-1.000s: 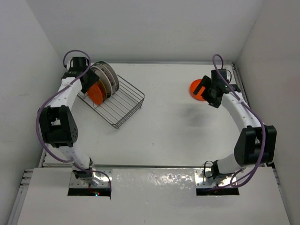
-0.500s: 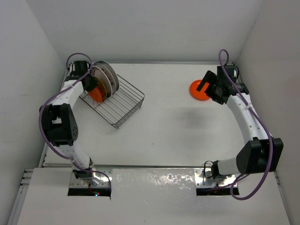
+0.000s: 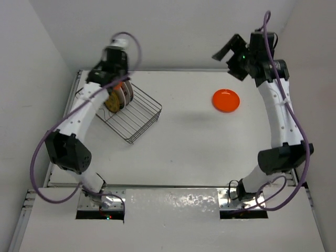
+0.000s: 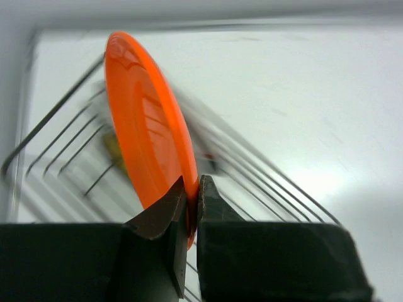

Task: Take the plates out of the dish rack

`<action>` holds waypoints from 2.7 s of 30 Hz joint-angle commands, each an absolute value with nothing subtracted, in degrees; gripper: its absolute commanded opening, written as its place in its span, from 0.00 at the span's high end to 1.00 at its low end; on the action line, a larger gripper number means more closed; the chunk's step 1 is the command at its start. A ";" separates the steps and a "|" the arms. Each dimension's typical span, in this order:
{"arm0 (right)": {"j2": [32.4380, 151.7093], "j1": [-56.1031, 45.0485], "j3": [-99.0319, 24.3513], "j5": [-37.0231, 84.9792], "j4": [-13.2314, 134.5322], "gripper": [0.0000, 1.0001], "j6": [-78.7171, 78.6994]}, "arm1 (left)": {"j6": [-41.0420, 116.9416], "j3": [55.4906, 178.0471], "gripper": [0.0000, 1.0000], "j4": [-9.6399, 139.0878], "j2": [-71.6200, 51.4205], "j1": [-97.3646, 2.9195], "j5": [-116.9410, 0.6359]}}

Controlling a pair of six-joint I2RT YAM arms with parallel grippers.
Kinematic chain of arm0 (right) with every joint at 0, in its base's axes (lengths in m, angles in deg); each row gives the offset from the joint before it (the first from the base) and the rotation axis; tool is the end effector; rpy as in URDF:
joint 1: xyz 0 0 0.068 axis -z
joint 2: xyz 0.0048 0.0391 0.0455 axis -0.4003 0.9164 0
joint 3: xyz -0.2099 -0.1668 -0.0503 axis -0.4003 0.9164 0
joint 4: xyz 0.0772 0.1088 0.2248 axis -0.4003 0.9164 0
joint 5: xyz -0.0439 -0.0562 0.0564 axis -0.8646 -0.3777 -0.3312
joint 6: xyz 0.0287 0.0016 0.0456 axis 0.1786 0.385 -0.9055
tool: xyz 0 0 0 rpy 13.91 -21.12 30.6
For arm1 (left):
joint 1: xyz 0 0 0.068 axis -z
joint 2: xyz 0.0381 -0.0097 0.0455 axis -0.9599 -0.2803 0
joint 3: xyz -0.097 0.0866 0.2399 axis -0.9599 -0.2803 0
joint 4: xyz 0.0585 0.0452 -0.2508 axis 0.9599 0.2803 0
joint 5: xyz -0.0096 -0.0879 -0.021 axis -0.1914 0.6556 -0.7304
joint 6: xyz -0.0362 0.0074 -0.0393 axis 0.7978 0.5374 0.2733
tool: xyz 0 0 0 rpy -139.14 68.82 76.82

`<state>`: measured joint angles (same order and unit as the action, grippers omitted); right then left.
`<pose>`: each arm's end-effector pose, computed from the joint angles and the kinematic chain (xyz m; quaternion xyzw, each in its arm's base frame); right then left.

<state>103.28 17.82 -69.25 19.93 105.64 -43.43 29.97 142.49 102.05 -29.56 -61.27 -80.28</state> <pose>0.3437 0.0369 0.4443 0.3136 0.8085 0.2575 0.4263 0.3688 -0.0727 0.3915 0.0089 0.8709 0.0377 0.4899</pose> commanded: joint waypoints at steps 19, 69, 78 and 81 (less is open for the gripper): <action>109.43 8.92 -61.84 39.27 103.24 0.45 -41.70 | -3.95 147.08 1.00 96.98 -32.07 -21.43 -77.05; 127.45 28.96 -54.16 5.08 106.54 0.01 -41.03 | 55.90 128.18 0.00 99.17 -24.07 -68.00 -70.48; 109.09 17.28 -44.77 5.43 103.30 0.01 -29.59 | 62.05 133.10 0.14 96.36 -30.58 -73.63 -70.36; 103.91 16.13 -40.20 9.21 103.04 0.01 -29.76 | 62.84 133.46 0.25 96.71 -32.16 -75.83 -71.78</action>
<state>108.99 16.00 -42.85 6.82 104.48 -32.55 60.67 131.34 98.97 -31.64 -74.02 -70.77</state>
